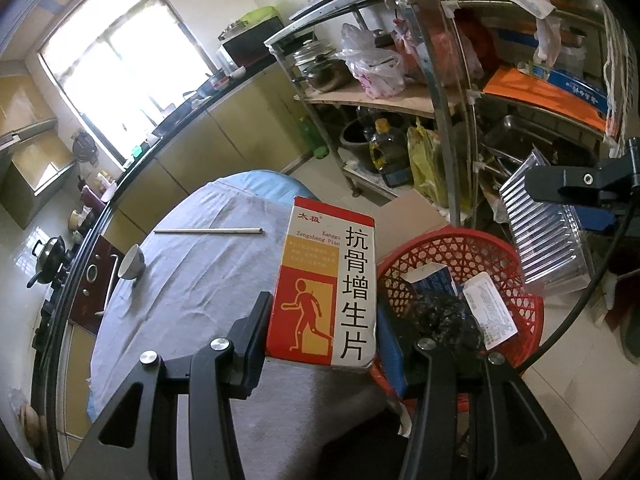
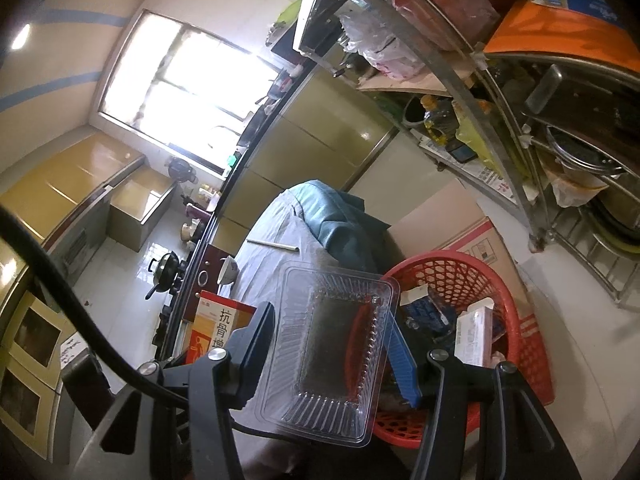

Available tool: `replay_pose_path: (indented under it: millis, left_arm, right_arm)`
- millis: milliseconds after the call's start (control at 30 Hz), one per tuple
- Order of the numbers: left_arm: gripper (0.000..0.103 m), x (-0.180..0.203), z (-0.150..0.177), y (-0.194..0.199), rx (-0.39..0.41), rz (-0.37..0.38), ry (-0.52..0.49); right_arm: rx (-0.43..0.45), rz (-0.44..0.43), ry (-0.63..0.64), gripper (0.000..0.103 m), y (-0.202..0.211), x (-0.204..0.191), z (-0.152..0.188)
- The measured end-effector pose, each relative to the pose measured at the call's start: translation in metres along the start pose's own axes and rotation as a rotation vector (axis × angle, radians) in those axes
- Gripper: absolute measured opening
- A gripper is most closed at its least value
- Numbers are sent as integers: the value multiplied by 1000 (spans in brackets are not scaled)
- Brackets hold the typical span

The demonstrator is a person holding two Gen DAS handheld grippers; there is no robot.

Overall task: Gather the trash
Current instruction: 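Open the left tool to drop the box while the right tool drops the tray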

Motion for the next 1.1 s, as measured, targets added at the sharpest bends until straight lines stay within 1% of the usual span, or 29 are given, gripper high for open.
replay_pose_path:
  millis: [367, 500, 733, 967, 1100]
  left_arm:
    - [51, 8, 0, -12, -20, 41, -13]
    - [51, 12, 1, -15, -21, 68, -21]
    - [51, 22, 6, -25, -35, 142, -28]
    - [52, 27, 13, -34, -52, 191, -24]
    - [52, 31, 16, -38, -61, 206, -27]
  right_arm:
    - [0, 17, -10, 58, 1, 8, 0]
    - [-2, 22, -19, 58, 1, 12, 0]
    - [-15, 44, -33, 58, -5, 19, 0]
    - [-30, 65, -36, 58, -13, 25, 4]
    - [-39, 76, -42, 58, -19, 29, 6]
Point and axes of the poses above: each gripper's, at about its wrist camera, not at the fingertips, and y roughly against the way its jaws point, x to its right, z to its underside, the point moved 3 cm from there along -y, roughly the way its jaws point, and after that the axes turned 11 degrees about z, right-handed, at the moved point
